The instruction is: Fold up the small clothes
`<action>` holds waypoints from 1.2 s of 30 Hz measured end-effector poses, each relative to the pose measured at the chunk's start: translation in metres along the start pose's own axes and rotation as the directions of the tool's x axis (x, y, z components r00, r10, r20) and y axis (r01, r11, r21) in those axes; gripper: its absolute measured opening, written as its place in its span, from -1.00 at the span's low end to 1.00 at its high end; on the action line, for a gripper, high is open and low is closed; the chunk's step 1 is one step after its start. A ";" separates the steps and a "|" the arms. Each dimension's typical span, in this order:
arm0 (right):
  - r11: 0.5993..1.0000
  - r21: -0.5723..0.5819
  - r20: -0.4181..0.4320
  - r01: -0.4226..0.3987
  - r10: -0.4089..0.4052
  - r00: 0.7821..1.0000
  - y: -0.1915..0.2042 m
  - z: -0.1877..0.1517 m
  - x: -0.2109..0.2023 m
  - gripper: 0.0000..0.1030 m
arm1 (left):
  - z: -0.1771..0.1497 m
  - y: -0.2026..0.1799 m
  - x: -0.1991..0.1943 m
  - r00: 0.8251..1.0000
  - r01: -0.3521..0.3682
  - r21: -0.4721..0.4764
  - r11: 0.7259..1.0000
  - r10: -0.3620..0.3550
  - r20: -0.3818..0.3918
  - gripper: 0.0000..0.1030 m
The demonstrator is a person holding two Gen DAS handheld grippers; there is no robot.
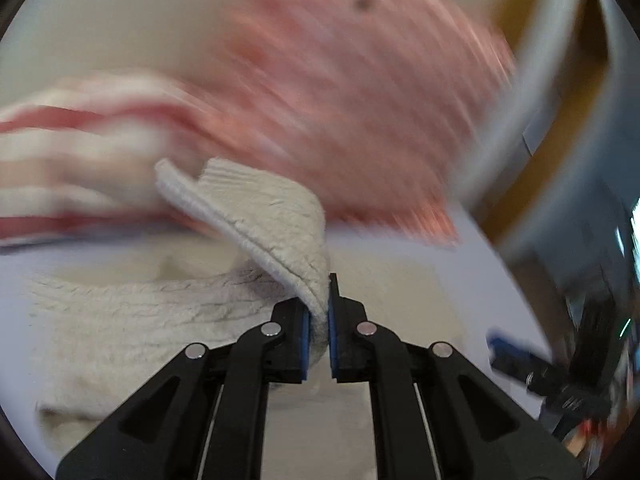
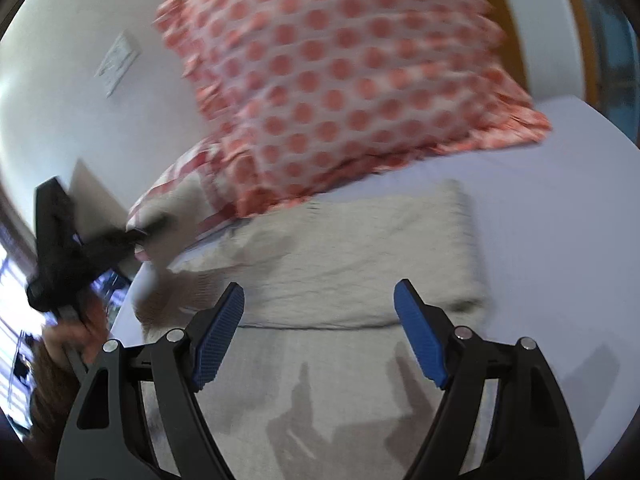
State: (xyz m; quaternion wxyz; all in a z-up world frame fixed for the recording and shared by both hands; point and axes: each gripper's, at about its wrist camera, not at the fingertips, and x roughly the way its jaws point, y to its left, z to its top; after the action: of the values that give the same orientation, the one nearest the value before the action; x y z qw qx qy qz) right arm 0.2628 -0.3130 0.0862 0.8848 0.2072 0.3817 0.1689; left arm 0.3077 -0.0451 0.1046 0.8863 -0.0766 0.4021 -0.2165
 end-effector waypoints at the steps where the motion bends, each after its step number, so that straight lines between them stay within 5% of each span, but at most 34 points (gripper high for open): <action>1: 1.000 0.021 -0.004 0.014 -0.014 1.000 -0.010 -0.001 -0.002 0.53 | -0.009 -0.017 0.024 0.998 0.019 0.038 0.999 -0.016 -0.063 -0.85; 4: 0.997 0.069 -0.016 0.018 -0.017 1.000 -0.029 -0.002 -0.006 0.53 | -0.041 -0.047 0.068 0.975 0.057 0.093 0.994 -0.035 -0.220 -0.79; 7: 0.998 0.060 -0.034 -0.001 0.003 0.999 -0.032 -0.001 -0.002 0.53 | -0.045 -0.036 0.033 0.978 0.154 0.076 0.985 -0.141 -0.152 -0.67; 9: 0.999 0.032 -0.055 -0.013 0.015 0.998 -0.027 -0.002 0.007 0.46 | -0.043 -0.017 -0.014 0.982 0.183 0.068 0.981 -0.180 -0.051 -0.20; 11: 0.999 0.014 -0.090 -0.038 0.039 0.995 -0.019 -0.003 0.021 0.38 | -0.048 0.001 -0.058 0.990 0.127 0.073 0.989 -0.131 0.056 0.05; 14: 1.000 -0.004 -0.150 -0.008 0.007 0.989 -0.008 0.002 0.054 0.36 | -0.066 0.037 -0.118 0.987 -0.038 0.056 0.998 0.028 0.160 0.12; 18: 0.997 -0.080 -0.160 0.024 -0.037 0.987 0.020 0.005 0.078 0.35 | -0.102 0.074 -0.162 0.960 -0.221 0.004 0.975 0.217 0.179 0.20; 22: 0.930 -0.338 -0.089 0.142 -0.182 0.979 0.083 0.000 0.106 0.35 | -0.121 0.098 -0.176 0.949 -0.272 -0.031 0.962 0.274 0.158 0.23; 23: 0.913 -0.368 -0.083 0.177 -0.222 0.972 0.087 0.001 0.115 0.29 | -0.123 0.101 -0.175 0.956 -0.251 -0.042 0.967 0.254 0.147 0.23; 25: 0.881 -0.384 -0.098 0.276 -0.336 0.937 0.086 0.001 0.140 -0.26 | -0.126 0.097 -0.171 0.963 -0.232 -0.042 0.972 0.235 0.135 0.24; 26: 0.880 -0.371 -0.108 0.295 -0.357 0.928 0.081 0.003 0.145 -0.81 | -0.125 0.095 -0.167 0.964 -0.229 -0.038 0.973 0.232 0.133 0.24; 27: 0.887 -0.330 -0.111 0.323 -0.376 0.920 0.066 0.006 0.148 -0.84 | -0.125 0.094 -0.165 0.965 -0.224 -0.028 0.974 0.226 0.134 0.24; 32: 0.953 -0.073 0.023 0.294 -0.293 0.956 0.006 0.014 0.087 -0.84 | -0.133 0.101 -0.162 0.969 -0.204 -0.026 0.979 0.206 0.136 0.28; 34: 0.965 -0.005 0.000 0.263 -0.263 0.965 -0.015 0.005 0.070 -0.63 | -0.140 0.106 -0.160 0.971 -0.203 -0.038 0.978 0.206 0.124 0.28; 36: 0.962 0.058 -0.031 0.265 -0.264 0.964 -0.031 -0.005 0.053 -0.01 | -0.146 0.110 -0.161 0.972 -0.204 -0.052 0.978 0.209 0.111 0.28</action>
State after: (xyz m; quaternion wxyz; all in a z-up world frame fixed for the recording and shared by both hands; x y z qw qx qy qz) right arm 0.2979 -0.3142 0.0357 0.8881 0.1794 0.4213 0.0399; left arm 0.1406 0.1305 0.0832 0.9242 -0.0644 0.3598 -0.1102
